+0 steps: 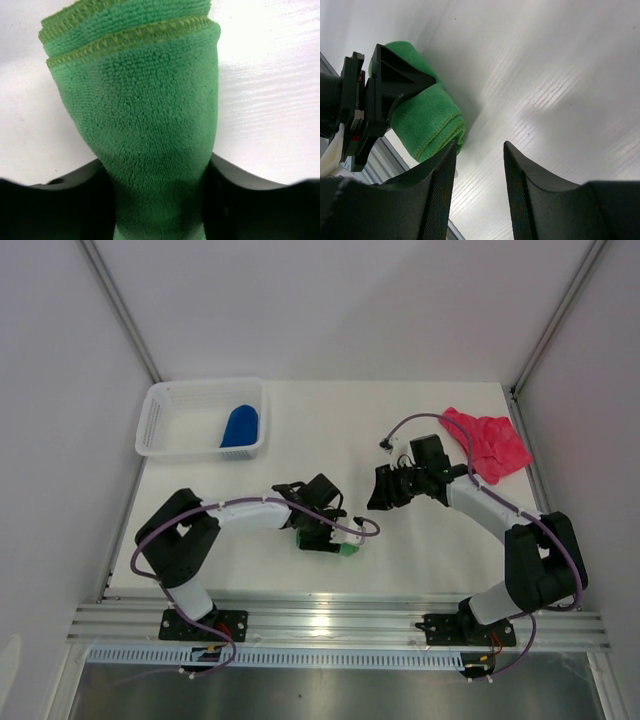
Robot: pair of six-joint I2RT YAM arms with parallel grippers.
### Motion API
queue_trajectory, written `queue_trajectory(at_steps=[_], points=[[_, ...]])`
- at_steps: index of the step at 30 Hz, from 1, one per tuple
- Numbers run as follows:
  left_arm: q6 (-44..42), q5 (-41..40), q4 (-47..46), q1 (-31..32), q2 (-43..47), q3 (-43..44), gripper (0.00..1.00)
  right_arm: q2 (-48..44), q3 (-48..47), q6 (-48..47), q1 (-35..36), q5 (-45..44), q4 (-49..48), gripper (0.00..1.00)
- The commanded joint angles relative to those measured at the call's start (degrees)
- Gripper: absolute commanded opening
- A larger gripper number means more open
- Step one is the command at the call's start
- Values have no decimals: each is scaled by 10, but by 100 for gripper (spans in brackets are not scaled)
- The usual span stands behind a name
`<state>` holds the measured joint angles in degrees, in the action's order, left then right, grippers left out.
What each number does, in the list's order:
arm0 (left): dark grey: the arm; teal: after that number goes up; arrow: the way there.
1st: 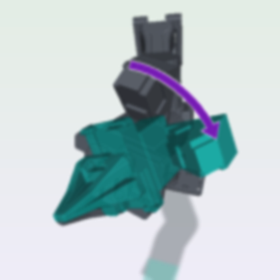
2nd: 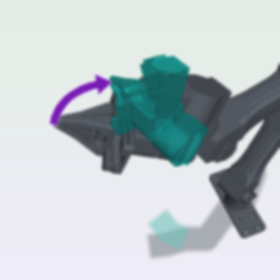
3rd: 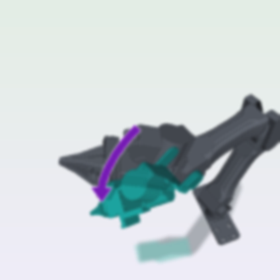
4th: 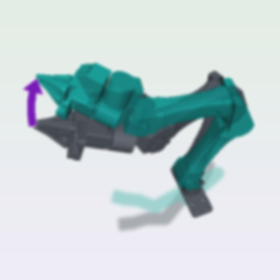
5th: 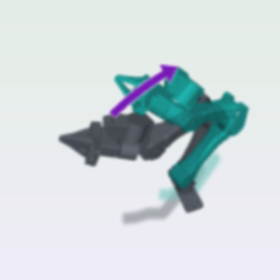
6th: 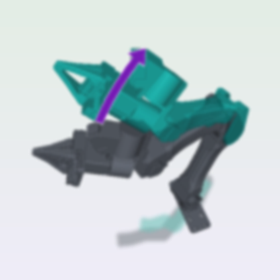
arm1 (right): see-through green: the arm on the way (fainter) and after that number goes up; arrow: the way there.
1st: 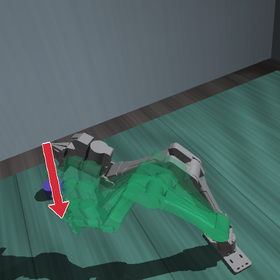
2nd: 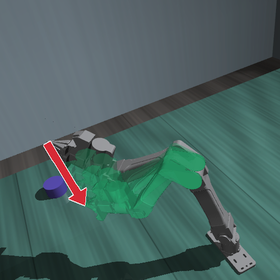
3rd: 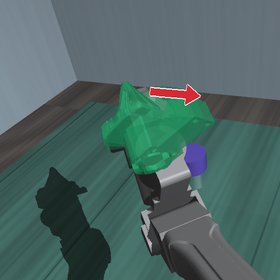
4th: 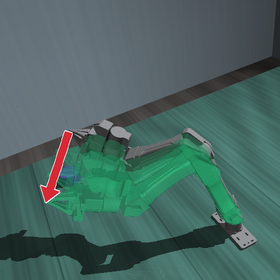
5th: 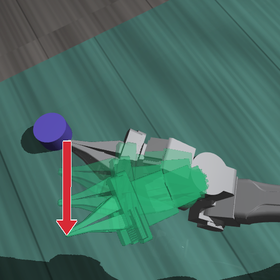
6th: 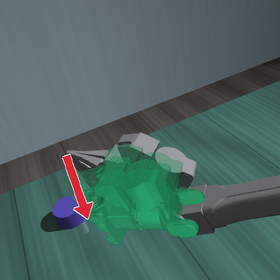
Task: Roll the towels
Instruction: Place the rolled towel into the container
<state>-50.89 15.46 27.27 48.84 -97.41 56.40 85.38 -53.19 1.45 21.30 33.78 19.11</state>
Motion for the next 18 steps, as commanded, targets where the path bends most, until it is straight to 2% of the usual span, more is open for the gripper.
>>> queue_trajectory(at_steps=[1,3,5,8,11,14,18], points=[[23,-5,24,0,-39,-8,56,-20,2,-10,1,-16,1,46],[34,-16,19,0,-44,-4,41,-28,8,-10,1,-21,-1,46],[40,-18,22,0,-45,-2,38,-35,11,-11,1,-27,0,46],[58,-2,39,-6,-41,12,20,-43,16,-12,0,-35,5,46],[77,4,48,-18,-34,22,15,-54,21,-12,-5,-42,7,46],[92,4,48,-37,-23,32,1,-64,31,-12,-8,-43,2,47],[136,18,68,-83,-16,85,1,-72,37,-12,-13,-46,3,47]])
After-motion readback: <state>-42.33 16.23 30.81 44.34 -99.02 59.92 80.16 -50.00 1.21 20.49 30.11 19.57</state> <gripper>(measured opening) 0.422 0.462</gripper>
